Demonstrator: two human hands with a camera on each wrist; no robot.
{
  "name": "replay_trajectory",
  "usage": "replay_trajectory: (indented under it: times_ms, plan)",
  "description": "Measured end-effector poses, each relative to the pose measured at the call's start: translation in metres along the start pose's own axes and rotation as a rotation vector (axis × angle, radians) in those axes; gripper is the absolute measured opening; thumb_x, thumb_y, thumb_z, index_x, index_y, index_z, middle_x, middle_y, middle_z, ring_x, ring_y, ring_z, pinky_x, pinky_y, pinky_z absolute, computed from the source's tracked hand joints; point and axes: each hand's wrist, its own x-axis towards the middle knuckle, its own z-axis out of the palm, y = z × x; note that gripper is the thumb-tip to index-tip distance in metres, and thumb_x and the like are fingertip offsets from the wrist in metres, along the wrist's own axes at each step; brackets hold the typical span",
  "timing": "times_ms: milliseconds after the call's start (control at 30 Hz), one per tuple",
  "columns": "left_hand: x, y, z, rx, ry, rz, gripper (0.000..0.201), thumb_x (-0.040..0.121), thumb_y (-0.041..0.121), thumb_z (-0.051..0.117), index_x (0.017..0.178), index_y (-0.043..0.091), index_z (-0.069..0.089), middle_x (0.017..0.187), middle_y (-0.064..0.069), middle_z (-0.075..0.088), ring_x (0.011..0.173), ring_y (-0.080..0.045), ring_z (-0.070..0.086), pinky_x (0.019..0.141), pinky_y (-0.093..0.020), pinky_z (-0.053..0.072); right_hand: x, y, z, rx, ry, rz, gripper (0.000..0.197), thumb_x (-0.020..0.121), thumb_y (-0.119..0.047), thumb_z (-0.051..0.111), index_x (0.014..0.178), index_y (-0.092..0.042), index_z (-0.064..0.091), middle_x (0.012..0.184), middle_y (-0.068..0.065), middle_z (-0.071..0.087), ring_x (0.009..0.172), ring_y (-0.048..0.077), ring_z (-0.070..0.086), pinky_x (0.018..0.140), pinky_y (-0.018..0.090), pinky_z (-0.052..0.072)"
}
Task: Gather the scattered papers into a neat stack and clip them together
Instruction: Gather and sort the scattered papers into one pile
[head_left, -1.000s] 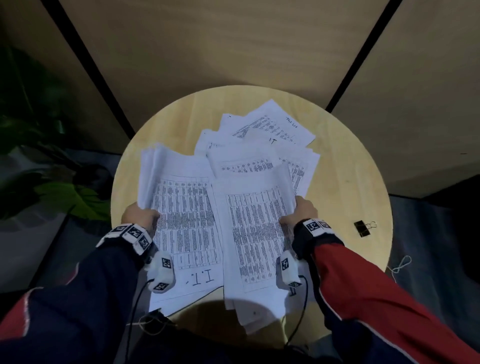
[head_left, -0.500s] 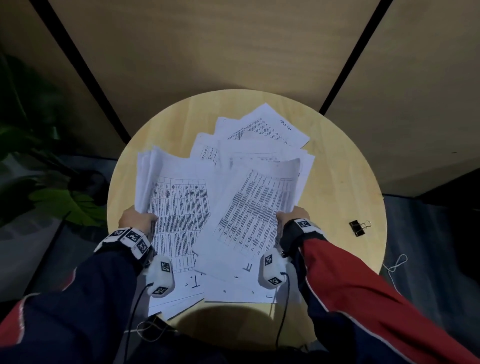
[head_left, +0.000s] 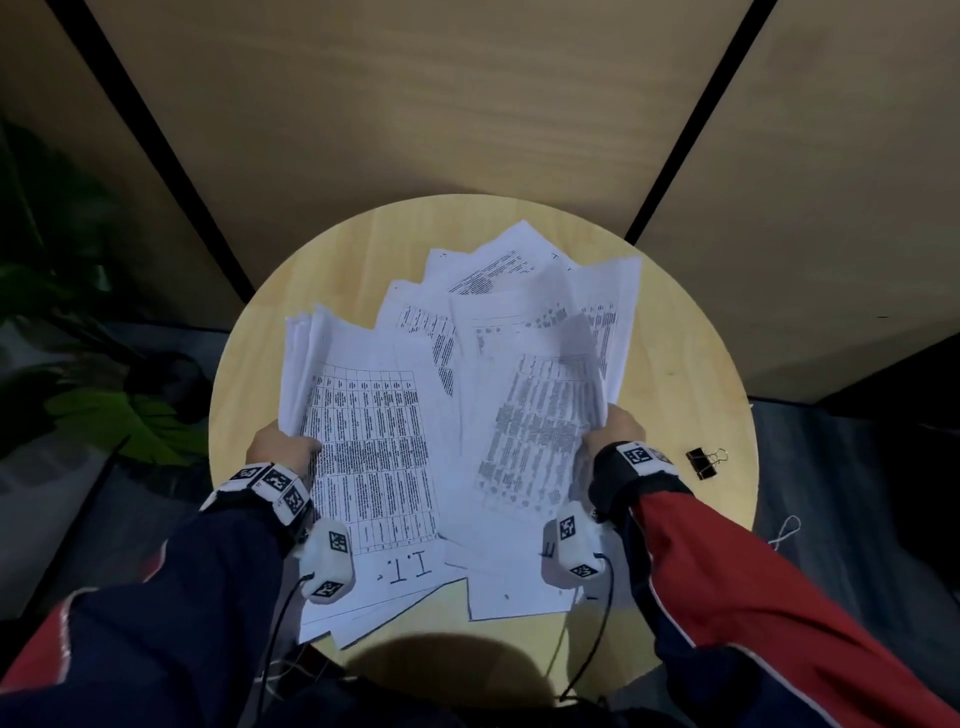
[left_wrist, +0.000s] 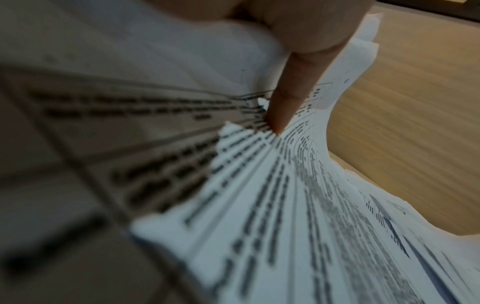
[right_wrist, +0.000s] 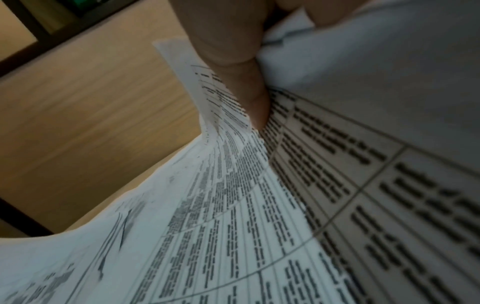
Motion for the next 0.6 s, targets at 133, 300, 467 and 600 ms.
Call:
replay_trajectory:
  times_ms: [133, 300, 467, 600]
  plan:
    - [-0.004, 0.005, 0.001, -0.017, -0.018, -0.011, 0.038, 0.077, 0.000, 0.065, 0.112, -0.010, 0.054, 0.075, -0.015, 0.054, 0.076, -0.030, 0.050, 0.071, -0.033, 0.044, -0.010, -0.006, -0.029, 0.041, 0.144, -0.095, 0.034, 0.087, 0.003, 0.045, 0.117, -0.005, 0.059, 0.106, 0.022, 0.065, 0.095, 0.034, 0.061, 0.070, 0.026, 0.038]
    - [-0.007, 0.009, 0.008, -0.040, -0.104, -0.041, 0.039, 0.078, 0.001, 0.066, 0.113, -0.010, 0.052, 0.079, -0.018, 0.056, 0.070, -0.029, 0.054, 0.067, -0.034, 0.049, -0.021, -0.027, -0.080, 0.210, 0.291, -0.172, 0.027, 0.085, 0.001, 0.055, 0.110, -0.002, 0.063, 0.104, 0.025, 0.066, 0.098, 0.037, 0.061, 0.071, 0.029, 0.039]
    - [-0.011, 0.015, 0.013, -0.035, -0.177, -0.068, 0.046, 0.074, 0.006, 0.072, 0.111, -0.012, 0.052, 0.077, -0.018, 0.057, 0.067, -0.029, 0.056, 0.070, -0.040, 0.054, -0.054, -0.049, -0.112, 0.770, 0.097, -0.322, 0.043, 0.083, 0.013, 0.053, 0.117, -0.013, 0.051, 0.103, 0.006, 0.066, 0.093, 0.025, 0.065, 0.070, 0.023, 0.052]
    - [-0.012, 0.015, 0.014, -0.054, -0.202, -0.046, 0.045, 0.080, 0.013, 0.068, 0.113, -0.011, 0.050, 0.064, -0.008, 0.048, 0.053, -0.019, 0.045, 0.050, -0.024, 0.037, -0.051, -0.049, -0.073, 1.053, -0.127, -0.229, 0.063, 0.080, 0.019, 0.052, 0.131, -0.017, 0.047, 0.121, 0.010, 0.063, 0.108, 0.030, 0.063, 0.093, 0.047, 0.049]
